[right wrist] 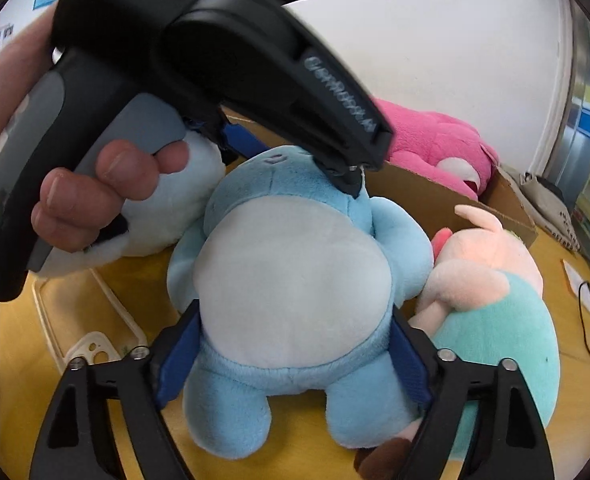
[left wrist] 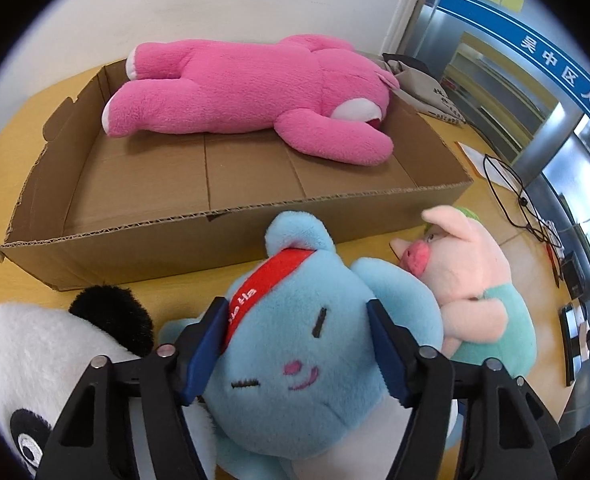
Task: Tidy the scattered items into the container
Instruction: 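Grasp the light-blue bear's body with the right gripper while the left gripper grasps its head, then lift the light-blue bear with both grippers and carry it over the box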
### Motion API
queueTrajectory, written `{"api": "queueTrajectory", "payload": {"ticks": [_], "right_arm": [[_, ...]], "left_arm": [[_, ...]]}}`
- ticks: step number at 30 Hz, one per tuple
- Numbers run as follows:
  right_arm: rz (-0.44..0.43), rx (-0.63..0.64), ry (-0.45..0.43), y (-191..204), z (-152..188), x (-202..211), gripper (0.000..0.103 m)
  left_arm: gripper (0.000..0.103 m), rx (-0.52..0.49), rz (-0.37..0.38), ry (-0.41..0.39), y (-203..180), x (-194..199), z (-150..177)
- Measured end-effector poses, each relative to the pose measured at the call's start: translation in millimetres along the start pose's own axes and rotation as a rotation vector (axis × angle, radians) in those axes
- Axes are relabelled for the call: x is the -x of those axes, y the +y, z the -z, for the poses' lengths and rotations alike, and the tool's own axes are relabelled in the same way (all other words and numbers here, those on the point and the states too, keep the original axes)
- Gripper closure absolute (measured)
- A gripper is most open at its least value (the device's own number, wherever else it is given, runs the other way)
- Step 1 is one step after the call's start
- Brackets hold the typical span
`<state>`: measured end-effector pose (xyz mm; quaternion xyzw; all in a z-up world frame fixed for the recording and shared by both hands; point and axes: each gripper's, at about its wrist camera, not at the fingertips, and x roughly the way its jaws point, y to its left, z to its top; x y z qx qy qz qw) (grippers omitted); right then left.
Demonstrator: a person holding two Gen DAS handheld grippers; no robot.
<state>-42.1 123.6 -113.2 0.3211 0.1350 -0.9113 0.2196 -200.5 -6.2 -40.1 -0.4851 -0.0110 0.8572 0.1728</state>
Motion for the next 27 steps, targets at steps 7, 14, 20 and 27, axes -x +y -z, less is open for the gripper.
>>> {"api": "queueTrajectory", "payload": {"ticks": [7, 14, 20, 27], "right_arm": [[-0.058, -0.088, -0.045, -5, 4, 19, 0.023], [-0.050, -0.124, -0.141, -7, -9, 46, 0.023], [-0.054, -0.134, -0.282, -14, -70, 74, 0.023], [-0.063, -0.115, -0.421, -15, -180, 61, 0.023]], "left_arm": [[0.054, -0.016, 0.020, 0.018, -11, 9, 0], [0.057, -0.091, -0.011, -0.106, -33, 63, -22], [0.057, -0.191, -0.083, -0.271, -37, 139, -78], [0.057, -0.223, -0.140, -0.368, 11, 180, -158]]}}
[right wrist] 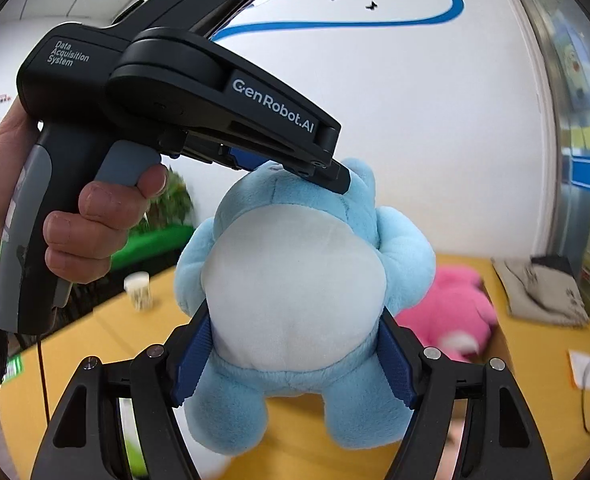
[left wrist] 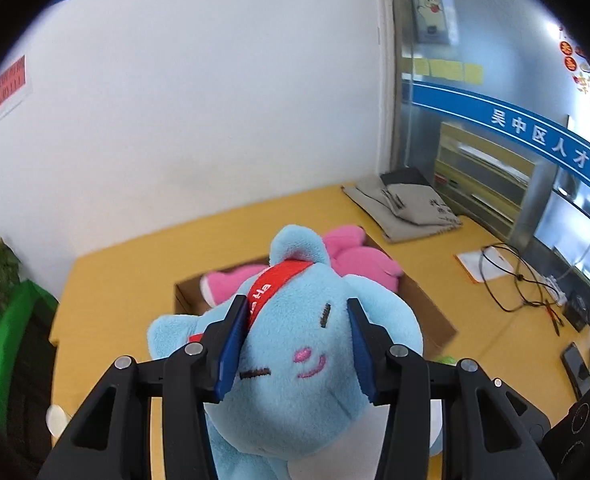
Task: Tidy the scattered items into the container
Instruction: 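Lift the light-blue bear with both grippers and carry it over the box, then lower the light-blue bear beside the pink bear and open both grippers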
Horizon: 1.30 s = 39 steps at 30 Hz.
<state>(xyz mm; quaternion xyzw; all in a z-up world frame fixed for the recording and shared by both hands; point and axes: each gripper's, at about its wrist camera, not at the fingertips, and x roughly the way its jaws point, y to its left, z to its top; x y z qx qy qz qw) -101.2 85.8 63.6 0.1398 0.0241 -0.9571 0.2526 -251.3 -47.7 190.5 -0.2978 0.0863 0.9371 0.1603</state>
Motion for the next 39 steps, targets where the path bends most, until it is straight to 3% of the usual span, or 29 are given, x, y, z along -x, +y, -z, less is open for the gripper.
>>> {"api": "queueTrajectory", "payload": {"ticks": [4, 7, 13, 17, 20, 25, 29, 32, 35, 39], "right_arm": [[0.002, -0.109, -0.010, -2, -20, -49, 0.023], [0.007, -0.195, 0.021, -7, -13, -86, 0.023], [0.016, -0.370, 0.193, -13, 37, -174, 0.023], [0.010, -0.421, 0.367, -7, 74, -223, 0.023], [0.024, -0.439, 0.441, -3, 87, -236, 0.021], [0.029, -0.447, 0.551, 11, 89, -250, 0.011], [-0.033, -0.420, 0.576, 6, 93, -236, 0.008], [-0.055, -0.456, 0.527, -12, 90, -200, 0.010], [0.047, -0.405, 0.481, -32, 84, -160, 0.009], [0.277, -0.336, 0.539, -81, 100, -144, 0.009]], "left_arm": [[0.059, -0.005, 0.027, 0.020, 28, -39, -15], [0.065, 0.001, 0.045, 0.068, 47, -79, -11], [0.067, 0.031, 0.058, 0.221, 78, -180, 35], [0.067, 0.072, 0.069, 0.316, 94, -228, 76], [0.067, 0.084, 0.111, 0.299, 97, -228, 79], [0.063, 0.009, 0.058, 0.313, 86, -226, 81], [0.063, 0.038, 0.046, 0.292, 85, -205, 75], [0.062, 0.037, 0.033, 0.254, 83, -170, 72], [0.060, 0.031, 0.013, 0.218, 82, -128, 75], [0.048, 0.037, -0.012, 0.164, 68, -72, 89]]}}
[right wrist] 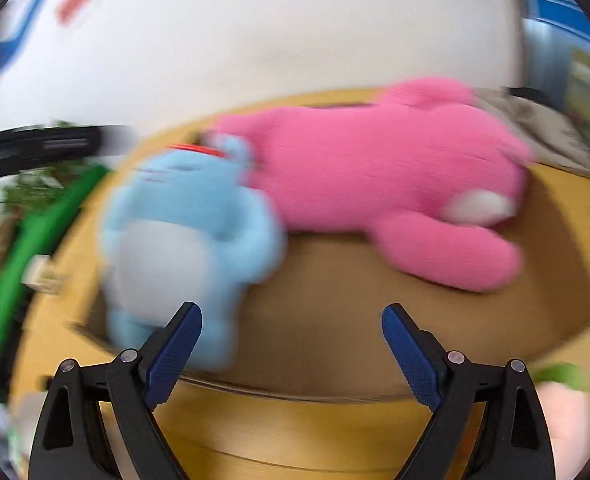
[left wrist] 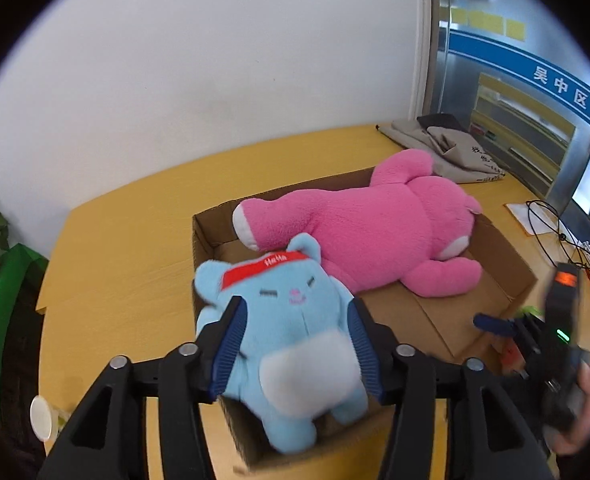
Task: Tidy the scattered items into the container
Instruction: 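Lower the light-blue bear beside the pink bear and open both grippers, then withdraw both grippers from the box toward the panda plush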
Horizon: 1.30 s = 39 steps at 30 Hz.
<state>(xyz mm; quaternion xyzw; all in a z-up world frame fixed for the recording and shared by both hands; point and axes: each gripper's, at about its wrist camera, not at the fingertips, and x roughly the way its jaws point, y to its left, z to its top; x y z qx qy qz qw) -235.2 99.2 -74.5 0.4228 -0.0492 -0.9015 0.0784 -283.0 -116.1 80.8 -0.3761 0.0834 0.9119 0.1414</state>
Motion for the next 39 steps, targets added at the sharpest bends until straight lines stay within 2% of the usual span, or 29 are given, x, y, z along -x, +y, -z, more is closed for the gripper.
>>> {"api": "queueTrajectory", "payload": {"ticks": [2, 4, 7, 11, 13, 15, 17, 18, 20, 22, 25, 27, 33, 39], "right_arm": [[0.064, 0.001, 0.033, -15, 4, -10, 0.013], [0.128, 0.082, 0.017, -15, 9, -8, 0.016], [0.149, 0.091, -0.002, -27, 8, -4, 0.016], [0.130, 0.103, -0.013, -28, 8, -2, 0.016], [0.117, 0.116, -0.018, -20, 7, -1, 0.015], [0.092, 0.128, -0.033, -23, 10, 11, 0.008], [0.077, 0.139, -0.060, -19, 22, 33, 0.007], [0.074, 0.139, -0.062, -19, 25, 40, 0.000], [0.046, 0.114, -0.050, -23, 28, 52, 0.000], [0.035, 0.111, -0.103, -25, 30, 74, 0.000], [0.062, 0.158, -0.195, -27, 39, 116, 0.000], [0.081, 0.169, -0.223, -33, 45, 138, 0.000], [0.161, 0.169, -0.246, -55, 62, 178, 0.000], [0.177, 0.141, -0.251, -71, 69, 190, 0.000]], "left_arm": [[0.048, 0.028, 0.003, -0.021, -7, 23, 16], [0.048, 0.054, 0.002, -0.029, -12, 38, 30], [0.048, 0.107, -0.040, -0.030, -17, 57, 54], [0.046, 0.181, -0.051, -0.065, -28, 84, 83], [0.032, 0.215, -0.066, -0.084, -38, 96, 97], [0.027, 0.239, -0.116, -0.114, -50, 109, 110], [0.027, 0.264, -0.129, -0.143, -61, 118, 119], [0.027, 0.282, -0.123, -0.160, -66, 122, 122], [0.027, 0.314, -0.110, -0.186, -75, 127, 127], [0.027, 0.340, -0.121, -0.204, -83, 130, 131], [0.027, 0.347, -0.143, -0.213, -95, 135, 137], [0.027, 0.337, -0.155, -0.217, -104, 136, 140], [0.026, 0.297, -0.127, -0.223, -129, 133, 142], [0.026, 0.261, -0.083, -0.234, -144, 133, 139]]}}
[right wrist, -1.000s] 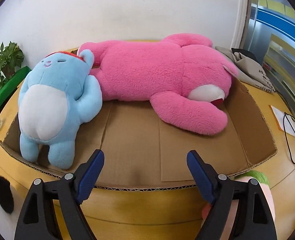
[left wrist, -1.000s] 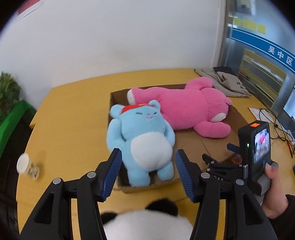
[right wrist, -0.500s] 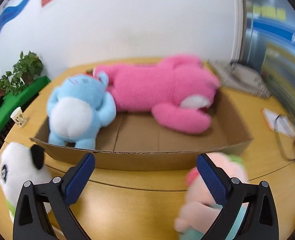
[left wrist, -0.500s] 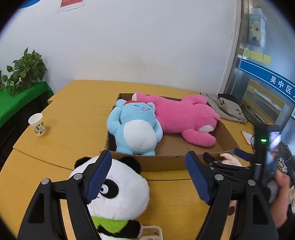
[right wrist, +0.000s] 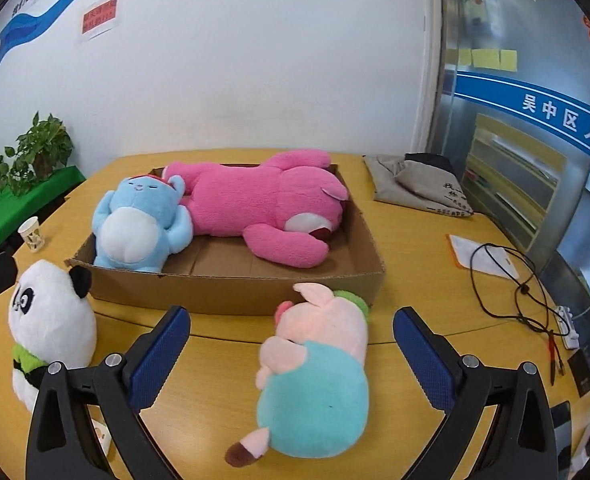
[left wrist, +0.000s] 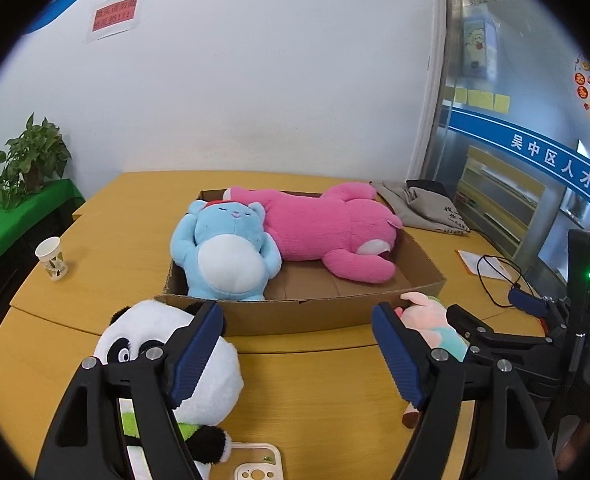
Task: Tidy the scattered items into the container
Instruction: 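Withdraw both grippers from the box toward the panda plush, then grasp the black-and-white panda plush with both grippers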
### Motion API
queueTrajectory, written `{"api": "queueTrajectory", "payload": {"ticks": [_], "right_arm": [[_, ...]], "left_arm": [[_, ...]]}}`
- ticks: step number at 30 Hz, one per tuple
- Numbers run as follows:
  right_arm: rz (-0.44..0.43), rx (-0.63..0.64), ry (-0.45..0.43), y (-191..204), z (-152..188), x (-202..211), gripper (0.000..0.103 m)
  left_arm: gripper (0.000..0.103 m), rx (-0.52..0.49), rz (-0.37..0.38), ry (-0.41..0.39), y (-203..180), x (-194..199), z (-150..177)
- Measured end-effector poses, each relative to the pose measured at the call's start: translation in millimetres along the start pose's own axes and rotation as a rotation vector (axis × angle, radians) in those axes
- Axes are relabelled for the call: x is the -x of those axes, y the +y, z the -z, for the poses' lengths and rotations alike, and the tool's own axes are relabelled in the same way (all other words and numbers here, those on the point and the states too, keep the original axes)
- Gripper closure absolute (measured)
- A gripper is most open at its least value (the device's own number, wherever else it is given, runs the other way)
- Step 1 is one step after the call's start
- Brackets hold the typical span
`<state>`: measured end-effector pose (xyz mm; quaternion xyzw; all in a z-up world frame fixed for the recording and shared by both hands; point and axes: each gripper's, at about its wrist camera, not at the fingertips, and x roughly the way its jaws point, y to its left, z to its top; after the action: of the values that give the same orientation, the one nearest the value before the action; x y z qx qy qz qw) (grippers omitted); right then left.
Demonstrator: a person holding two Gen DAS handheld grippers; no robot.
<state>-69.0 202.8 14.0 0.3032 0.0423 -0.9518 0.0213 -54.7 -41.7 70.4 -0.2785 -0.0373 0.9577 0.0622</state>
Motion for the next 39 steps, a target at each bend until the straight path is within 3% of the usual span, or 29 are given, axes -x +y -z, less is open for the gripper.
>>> {"api": "queueTrajectory", "payload": {"ticks": [27, 33, 36, 39], "right_arm": [[-0.033, 0.027, 0.008, 6, 4, 9, 0.000], [-0.040, 0.032, 0.026, 12, 8, 6, 0.000], [-0.090, 0.036, 0.036, 19, 11, 4, 0.000], [-0.231, 0.043, 0.048, 36, 17, 1, 0.000]], "left_arm": [[0.026, -0.006, -0.004, 0.051, 7, -6, 11], [0.026, -0.028, 0.008, 0.071, 24, -3, 14], [0.026, -0.059, 0.005, 0.074, 46, 4, 16], [0.026, -0.041, 0.008, 0.111, 76, 4, 19]]}}
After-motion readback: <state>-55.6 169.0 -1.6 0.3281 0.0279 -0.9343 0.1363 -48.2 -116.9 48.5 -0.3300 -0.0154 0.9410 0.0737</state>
